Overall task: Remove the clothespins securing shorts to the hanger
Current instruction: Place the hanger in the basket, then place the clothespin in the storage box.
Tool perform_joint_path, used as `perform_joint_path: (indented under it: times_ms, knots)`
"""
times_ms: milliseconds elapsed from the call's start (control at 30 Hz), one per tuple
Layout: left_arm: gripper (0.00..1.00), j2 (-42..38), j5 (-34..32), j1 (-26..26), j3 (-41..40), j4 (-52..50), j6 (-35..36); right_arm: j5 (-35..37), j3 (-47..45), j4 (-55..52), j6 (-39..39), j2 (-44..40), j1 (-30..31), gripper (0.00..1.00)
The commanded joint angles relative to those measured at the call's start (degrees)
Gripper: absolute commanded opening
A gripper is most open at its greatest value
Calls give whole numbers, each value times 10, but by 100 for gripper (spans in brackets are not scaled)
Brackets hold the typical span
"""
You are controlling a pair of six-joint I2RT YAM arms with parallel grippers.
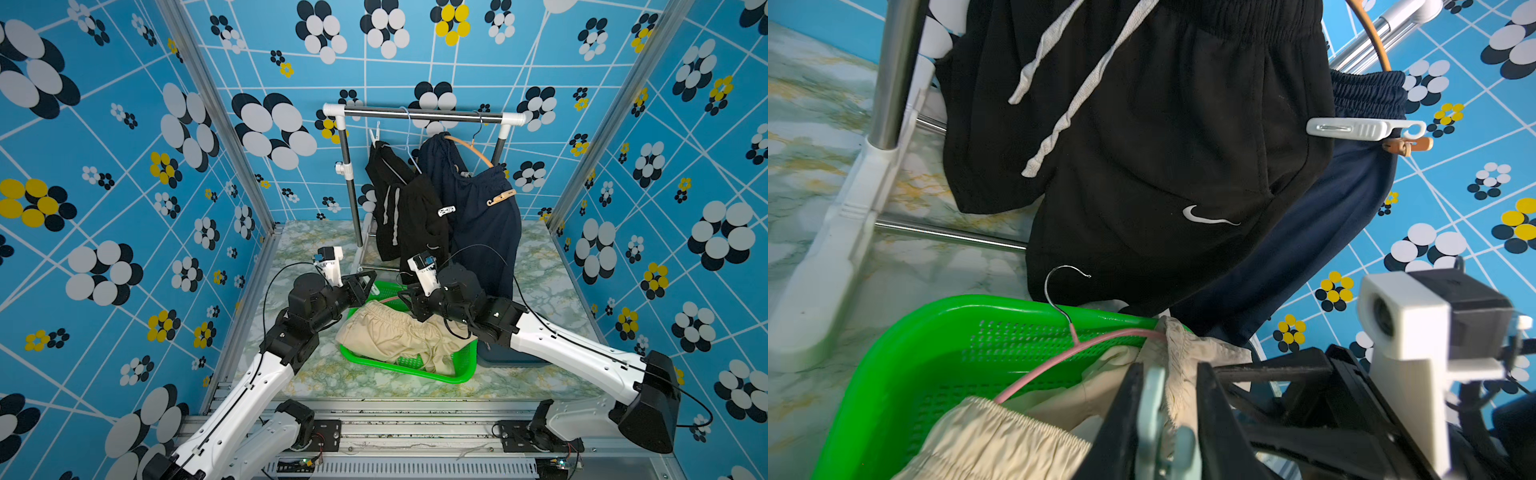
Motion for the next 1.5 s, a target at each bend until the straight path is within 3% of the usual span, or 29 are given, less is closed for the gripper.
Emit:
perform_joint_path:
  times_ms: [0,567,767,1000,1067,1133,1233,1267,1333,1467]
  knots:
    - [0,23,-3,-20,24,22,-25,-31,-11,75,-13,-1,10,37]
    - [0,58,11,-37,33,38,-46,-33,53,63,-35,65,14,35]
    - [0,73,25,-41,33,57,-55,-29,58,64,-38,74,13,24]
    - [0,78,32,-42,32,72,-61,-23,54,62,-35,75,14,0]
    - [0,79,31,-42,31,71,-61,-12,49,62,-34,71,14,0]
    - [17,78,30,-41,29,75,-64,4,43,60,-30,65,14,0]
    - [59,74,25,-38,28,73,-62,35,32,51,-23,55,14,0]
    - [68,72,23,-35,28,68,-61,46,29,46,-21,51,14,0]
    - [79,65,20,-27,31,54,-51,72,21,29,-15,42,14,0]
    - [91,47,19,-12,29,35,-23,126,-4,-13,4,8,13,0]
